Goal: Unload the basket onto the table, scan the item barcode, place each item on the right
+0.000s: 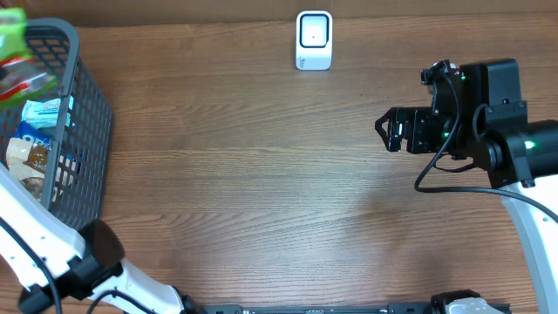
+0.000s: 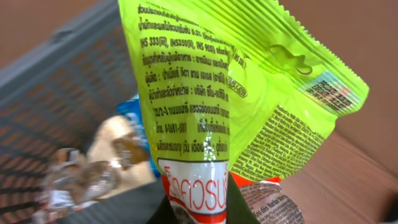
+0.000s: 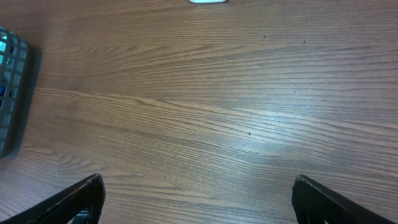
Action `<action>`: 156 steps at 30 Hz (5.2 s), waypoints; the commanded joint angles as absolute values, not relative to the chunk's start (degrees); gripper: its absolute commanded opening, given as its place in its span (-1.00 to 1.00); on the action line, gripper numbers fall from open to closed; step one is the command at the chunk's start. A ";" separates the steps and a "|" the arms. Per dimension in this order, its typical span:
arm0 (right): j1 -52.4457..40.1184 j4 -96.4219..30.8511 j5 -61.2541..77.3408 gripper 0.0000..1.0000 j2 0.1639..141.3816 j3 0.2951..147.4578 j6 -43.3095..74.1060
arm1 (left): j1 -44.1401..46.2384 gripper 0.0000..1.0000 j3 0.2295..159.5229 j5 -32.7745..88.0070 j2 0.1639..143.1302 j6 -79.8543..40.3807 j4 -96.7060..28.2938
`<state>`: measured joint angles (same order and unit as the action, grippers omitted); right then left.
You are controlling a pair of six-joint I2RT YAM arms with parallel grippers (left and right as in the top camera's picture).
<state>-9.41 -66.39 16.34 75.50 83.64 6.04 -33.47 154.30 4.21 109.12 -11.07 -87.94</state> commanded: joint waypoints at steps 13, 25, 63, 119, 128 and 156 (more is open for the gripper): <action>-9.63 -65.84 16.82 0.93 75.57 85.36 6.17 | -2.72 -0.91 133.95 14.59 117.99 -13.72 -90.94; -9.63 -64.84 16.80 0.94 75.57 85.36 6.17 | 2.81 -0.63 100.44 14.66 118.34 -18.90 -68.58; -9.65 -67.42 17.30 0.93 75.57 85.36 6.20 | -46.94 0.20 123.33 -12.14 116.62 -24.40 -82.50; -9.65 -67.20 18.13 0.93 75.57 85.34 6.20 | -42.92 0.86 106.45 -1.02 116.88 -20.27 -51.66; -9.65 -67.29 18.11 0.93 75.57 85.34 6.17 | -45.30 1.00 106.54 -17.19 116.90 -39.99 -58.85; -9.65 -68.47 18.15 0.93 75.64 85.14 7.51 | -48.14 -0.92 76.64 -16.23 116.95 -38.02 -28.38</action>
